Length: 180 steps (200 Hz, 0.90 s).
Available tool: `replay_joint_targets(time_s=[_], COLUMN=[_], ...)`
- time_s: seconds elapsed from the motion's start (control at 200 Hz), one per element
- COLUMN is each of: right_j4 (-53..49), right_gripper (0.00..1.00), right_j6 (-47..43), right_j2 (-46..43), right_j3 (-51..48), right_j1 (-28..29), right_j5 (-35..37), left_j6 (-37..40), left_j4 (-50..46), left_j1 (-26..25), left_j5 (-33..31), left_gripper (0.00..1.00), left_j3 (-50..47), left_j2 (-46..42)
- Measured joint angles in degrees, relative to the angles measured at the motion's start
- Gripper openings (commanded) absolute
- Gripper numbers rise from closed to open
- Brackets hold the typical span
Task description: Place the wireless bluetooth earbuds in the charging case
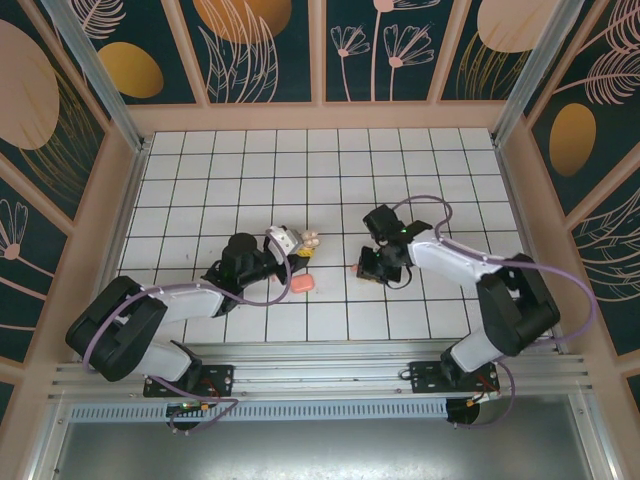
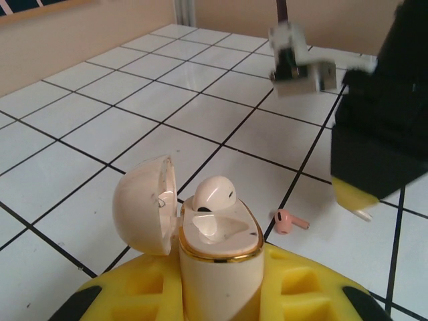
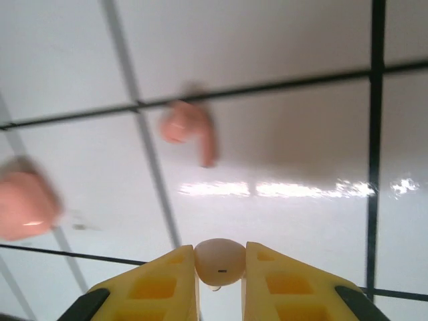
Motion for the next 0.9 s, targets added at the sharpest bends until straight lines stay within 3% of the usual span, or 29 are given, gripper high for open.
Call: replay_joint_targets(time_s=[0.39,0.901], right_j4=[20.1,33.2], right_gripper=[0.2,0.2], right_j6=[-0.1,-4.0], right_j2=[-15.2,-14.4], right_j3=[0.0,1.6], right_j1=[4.9,12.1], right_j5=[5.5,7.5], left_j6=[-5.0,-7.9], left_j4=[12.2,17.0], left_j1=[-0.5,-0.6], left_j5=[0.7,1.1], left_gripper=[0.06,0.06], left_j3=[-0.3,-0.3], left_j2=[2.4,2.5])
